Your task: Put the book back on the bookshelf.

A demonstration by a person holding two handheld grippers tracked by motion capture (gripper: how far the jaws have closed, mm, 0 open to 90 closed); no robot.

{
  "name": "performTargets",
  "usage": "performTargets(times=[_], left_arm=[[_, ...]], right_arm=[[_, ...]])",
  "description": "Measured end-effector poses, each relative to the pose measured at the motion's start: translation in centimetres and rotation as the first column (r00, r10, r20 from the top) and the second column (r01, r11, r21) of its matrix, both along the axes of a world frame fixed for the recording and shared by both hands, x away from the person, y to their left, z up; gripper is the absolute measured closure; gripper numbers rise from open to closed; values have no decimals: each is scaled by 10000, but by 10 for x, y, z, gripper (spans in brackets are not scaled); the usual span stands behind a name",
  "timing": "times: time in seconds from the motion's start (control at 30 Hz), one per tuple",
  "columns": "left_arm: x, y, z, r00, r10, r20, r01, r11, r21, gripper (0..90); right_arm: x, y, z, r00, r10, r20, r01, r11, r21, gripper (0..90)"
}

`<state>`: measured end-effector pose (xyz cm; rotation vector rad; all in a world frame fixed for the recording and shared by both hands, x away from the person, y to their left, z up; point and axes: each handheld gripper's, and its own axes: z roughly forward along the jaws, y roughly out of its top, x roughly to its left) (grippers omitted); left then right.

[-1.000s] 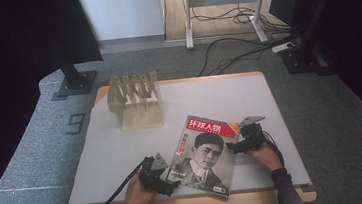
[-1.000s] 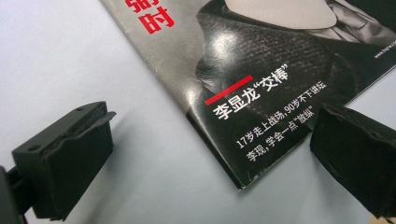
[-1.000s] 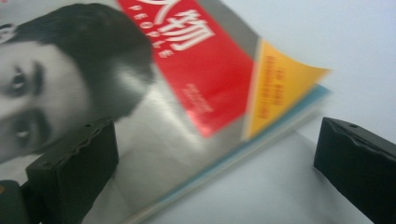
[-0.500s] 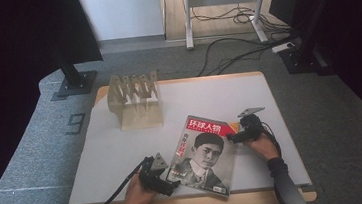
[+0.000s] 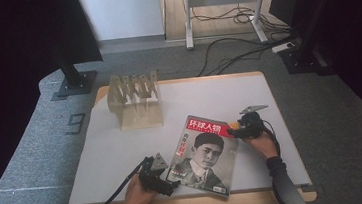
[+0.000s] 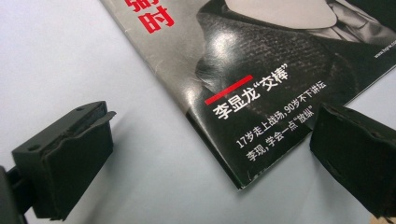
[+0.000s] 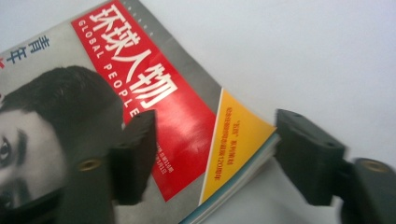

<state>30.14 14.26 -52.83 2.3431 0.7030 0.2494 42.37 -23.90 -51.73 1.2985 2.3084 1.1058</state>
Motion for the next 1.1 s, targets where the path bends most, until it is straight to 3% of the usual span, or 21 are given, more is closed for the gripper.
performTargets(times=[0.03,0.17,0.2,0.27,0.37,0.6,0.83,1.0,1.03,1.1], left_arm=[[0,0,0,10000,-5,0,5,10000,-8,0],[0,0,0,10000,-2,-2,2,10000,-10,0],[0,0,0,10000,-2,-2,2,10000,-10,0],[0,0,0,10000,1,0,-1,10000,-3,0],[0,0,0,10000,-3,0,3,10000,-12,0],[0,0,0,10000,13,5,-13,10000,-14,0],[0,0,0,10000,-27,-24,27,10000,3,0],[3,1,3,9997,-108,-202,108,9999,22,10],[6,3,4,9988,-113,-471,105,9998,-155,12],[8,4,6,9983,-162,-552,152,9997,-191,29]], right_arm=[[-1,-1,4,10000,-59,52,59,10000,-9,441],[-2,-1,13,9998,43,185,-43,10000,24,634],[-2,-1,13,9998,43,185,-43,10000,24,634],[-3,1,17,9998,-57,164,61,9996,-274,773],[-4,1,20,9999,-113,108,117,9993,-350,827],[-6,4,29,9998,-94,146,98,9996,-266,855],[-11,9,52,9982,377,461,-375,9993,-36,860],[-15,15,68,9952,691,687,-693,9976,14,862],[-16,17,73,9938,803,767,-803,9968,-36,862],[-17,19,77,9924,909,826,-904,9959,-104,862]])
